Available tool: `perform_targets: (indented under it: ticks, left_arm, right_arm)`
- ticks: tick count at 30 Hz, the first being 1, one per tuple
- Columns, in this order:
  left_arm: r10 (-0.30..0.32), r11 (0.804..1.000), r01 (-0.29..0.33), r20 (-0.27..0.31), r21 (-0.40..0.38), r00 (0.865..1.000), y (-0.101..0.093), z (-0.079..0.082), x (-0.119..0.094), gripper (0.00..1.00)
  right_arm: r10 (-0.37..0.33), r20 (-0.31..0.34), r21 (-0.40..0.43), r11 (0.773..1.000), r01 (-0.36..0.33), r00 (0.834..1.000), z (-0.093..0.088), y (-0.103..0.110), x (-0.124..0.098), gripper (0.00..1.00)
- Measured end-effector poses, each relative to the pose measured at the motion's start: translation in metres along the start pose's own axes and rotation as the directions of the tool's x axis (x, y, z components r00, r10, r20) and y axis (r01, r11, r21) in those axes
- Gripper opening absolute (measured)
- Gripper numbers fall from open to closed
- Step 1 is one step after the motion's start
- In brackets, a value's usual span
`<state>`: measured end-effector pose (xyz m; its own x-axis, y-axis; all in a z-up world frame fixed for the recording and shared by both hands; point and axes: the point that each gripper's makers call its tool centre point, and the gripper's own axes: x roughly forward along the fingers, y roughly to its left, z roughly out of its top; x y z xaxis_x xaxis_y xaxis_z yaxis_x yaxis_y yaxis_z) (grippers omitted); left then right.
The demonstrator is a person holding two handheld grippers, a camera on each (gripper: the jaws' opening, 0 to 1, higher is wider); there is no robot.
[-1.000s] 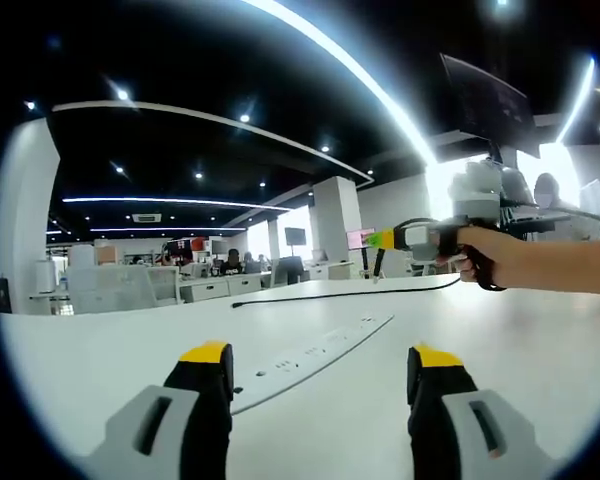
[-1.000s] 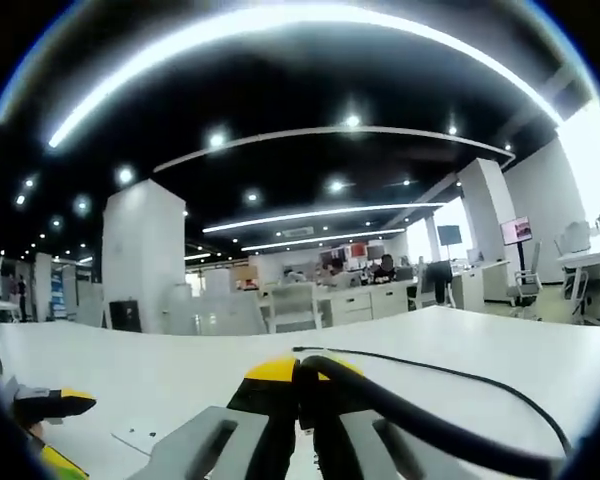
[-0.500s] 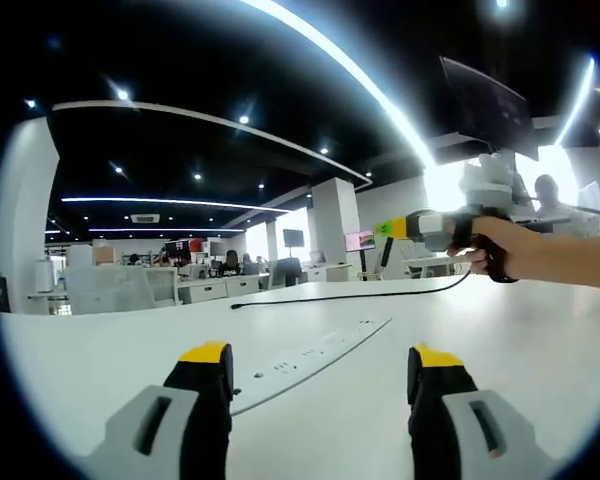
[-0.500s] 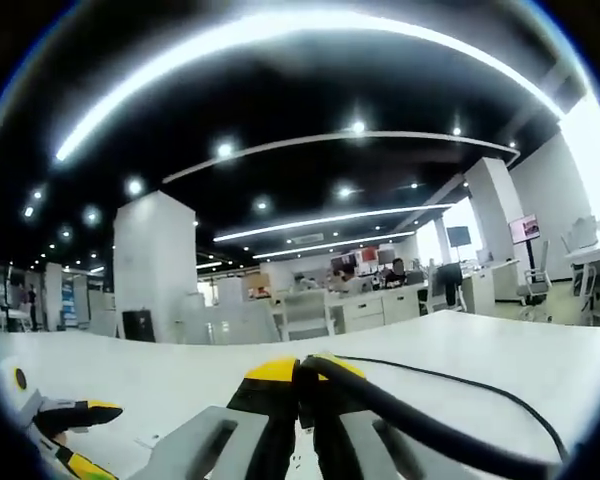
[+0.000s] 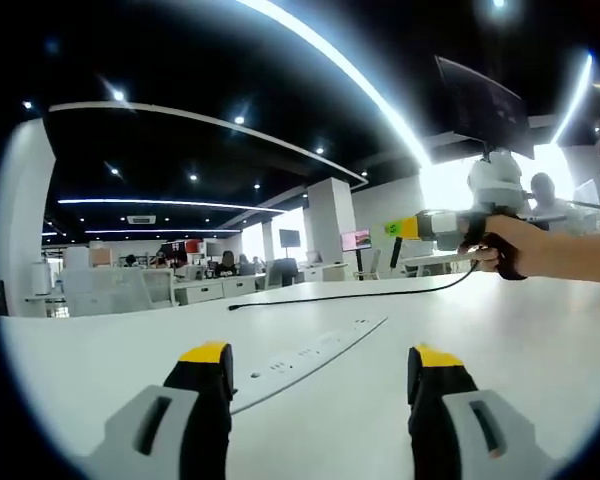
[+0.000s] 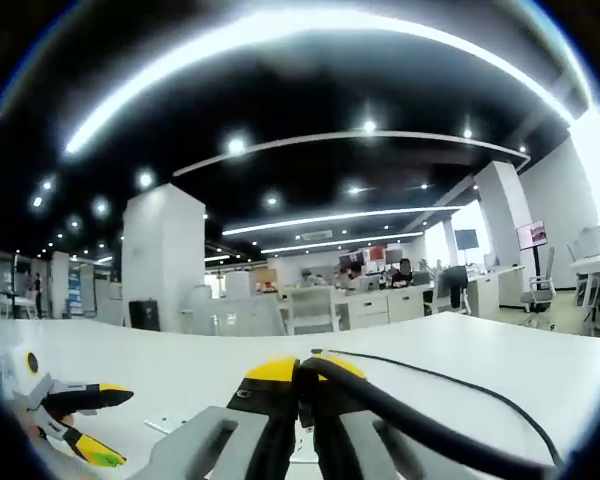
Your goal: Locate the USB plug end of the data cable currently connected to the USB port on the desk. Grip the plug, withdraw it from the port, and place it onto the desktop.
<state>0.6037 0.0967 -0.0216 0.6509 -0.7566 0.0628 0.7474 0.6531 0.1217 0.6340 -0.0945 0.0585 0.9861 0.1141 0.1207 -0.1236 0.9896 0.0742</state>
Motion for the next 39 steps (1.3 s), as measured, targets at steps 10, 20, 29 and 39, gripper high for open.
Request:
perform_targets:
  ticks: [10,20,29,39]
  left_arm:
    - [0.001,1.000,-0.001,0.000,0.004,1.000,-0.001,0.000,-0.001,0.71]
    - [0.000,1.000,0.000,-0.001,0.006,1.000,0.000,0.000,-0.001,0.71]
    - [0.000,1.000,0.000,0.003,0.001,1.000,0.001,0.001,-0.002,0.71]
    - [-0.002,1.000,0.002,0.012,-0.011,1.000,0.003,0.003,-0.001,0.71]
  right_arm:
    - [0.031,-0.031,-0.028,0.999,-0.032,0.999,-0.011,0.003,-0.014,0.06]
    - [0.079,-0.112,-0.014,0.997,-0.082,0.991,-0.044,0.009,-0.024,0.06]
    - [0.093,-0.160,-0.014,0.995,-0.096,0.983,-0.061,0.013,-0.022,0.06]
    - [0.076,-0.184,-0.038,0.996,-0.084,0.980,-0.071,0.004,-0.021,0.06]
